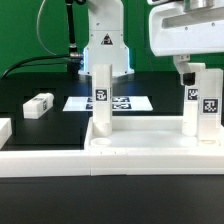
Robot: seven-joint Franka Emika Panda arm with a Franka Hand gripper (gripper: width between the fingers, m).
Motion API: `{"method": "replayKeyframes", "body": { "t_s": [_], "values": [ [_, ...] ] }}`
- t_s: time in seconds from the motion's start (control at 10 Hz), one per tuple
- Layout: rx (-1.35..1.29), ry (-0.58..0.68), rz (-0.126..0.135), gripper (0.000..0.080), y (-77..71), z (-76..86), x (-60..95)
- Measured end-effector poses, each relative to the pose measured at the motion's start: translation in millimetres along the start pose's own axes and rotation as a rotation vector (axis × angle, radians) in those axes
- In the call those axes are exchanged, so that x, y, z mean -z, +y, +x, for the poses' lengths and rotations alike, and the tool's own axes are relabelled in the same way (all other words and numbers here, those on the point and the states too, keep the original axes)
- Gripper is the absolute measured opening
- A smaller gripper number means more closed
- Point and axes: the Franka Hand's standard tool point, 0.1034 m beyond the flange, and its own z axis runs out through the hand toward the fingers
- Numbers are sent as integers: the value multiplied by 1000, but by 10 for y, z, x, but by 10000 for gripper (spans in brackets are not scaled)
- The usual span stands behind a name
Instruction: Assemble desk
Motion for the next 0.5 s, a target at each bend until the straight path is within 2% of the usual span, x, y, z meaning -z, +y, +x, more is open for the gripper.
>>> {"method": "replayKeyframes", "body": {
  "t_s": [0.2,0.3,0.5],
  "values": [
    [340,27,-16,649,-89,1,55],
    [518,31,-34,649,-103,-39,27],
    [501,33,-34,649,-87,-7,31]
  ]
}}
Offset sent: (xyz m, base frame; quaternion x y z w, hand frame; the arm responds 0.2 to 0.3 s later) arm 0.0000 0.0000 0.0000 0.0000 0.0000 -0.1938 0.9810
